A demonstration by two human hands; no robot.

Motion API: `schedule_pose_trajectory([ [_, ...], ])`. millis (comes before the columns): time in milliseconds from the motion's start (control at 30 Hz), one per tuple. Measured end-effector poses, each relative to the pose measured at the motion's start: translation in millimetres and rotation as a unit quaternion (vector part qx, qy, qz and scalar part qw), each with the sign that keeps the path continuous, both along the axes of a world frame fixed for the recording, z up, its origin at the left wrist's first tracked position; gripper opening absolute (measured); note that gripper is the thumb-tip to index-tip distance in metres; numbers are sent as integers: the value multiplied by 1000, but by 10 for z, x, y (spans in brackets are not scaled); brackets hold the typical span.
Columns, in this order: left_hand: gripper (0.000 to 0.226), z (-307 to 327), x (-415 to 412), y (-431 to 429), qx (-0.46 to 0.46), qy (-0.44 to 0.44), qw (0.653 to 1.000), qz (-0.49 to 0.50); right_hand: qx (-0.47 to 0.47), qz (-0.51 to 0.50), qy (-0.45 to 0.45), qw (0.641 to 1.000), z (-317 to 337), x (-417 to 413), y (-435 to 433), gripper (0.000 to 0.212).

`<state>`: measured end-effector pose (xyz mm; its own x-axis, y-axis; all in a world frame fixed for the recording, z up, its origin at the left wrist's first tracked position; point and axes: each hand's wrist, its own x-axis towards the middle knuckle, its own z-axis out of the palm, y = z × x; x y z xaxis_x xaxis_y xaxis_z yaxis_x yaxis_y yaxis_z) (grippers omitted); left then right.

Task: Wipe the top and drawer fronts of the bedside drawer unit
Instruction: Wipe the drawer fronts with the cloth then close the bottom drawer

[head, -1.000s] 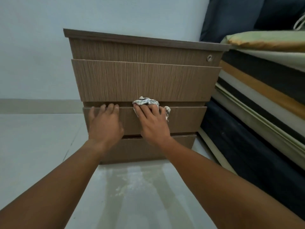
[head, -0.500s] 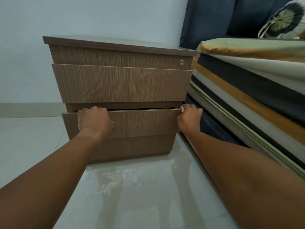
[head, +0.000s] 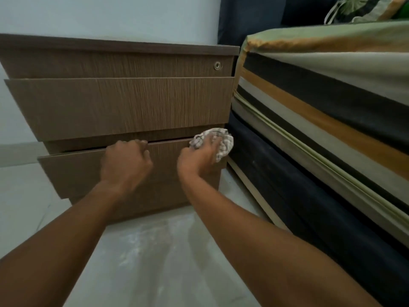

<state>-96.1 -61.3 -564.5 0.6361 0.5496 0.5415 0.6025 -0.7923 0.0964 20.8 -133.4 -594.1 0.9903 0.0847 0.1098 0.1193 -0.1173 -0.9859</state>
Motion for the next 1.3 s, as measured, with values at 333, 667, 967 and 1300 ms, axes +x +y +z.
schedule_pose_trajectory([
  [333, 39, -15, 11, 44, 31, -27, 999, -26, -225, 1, -311, 923, -529, 412, -247, 65],
  [667, 59, -42, 26, 69, 22, -50, 998, -44, 98, -58, 189, 975, -867, 492, -161, 36],
  [967, 61, -35, -38, 84, -23, -66, 994, -79, -69, 165, 155, 972, -656, -602, 465, 51],
  [1300, 51, -189, -602, 503, -2, -102, 995, 5, 70, 47, -11, 996, -480, -408, -38, 24],
])
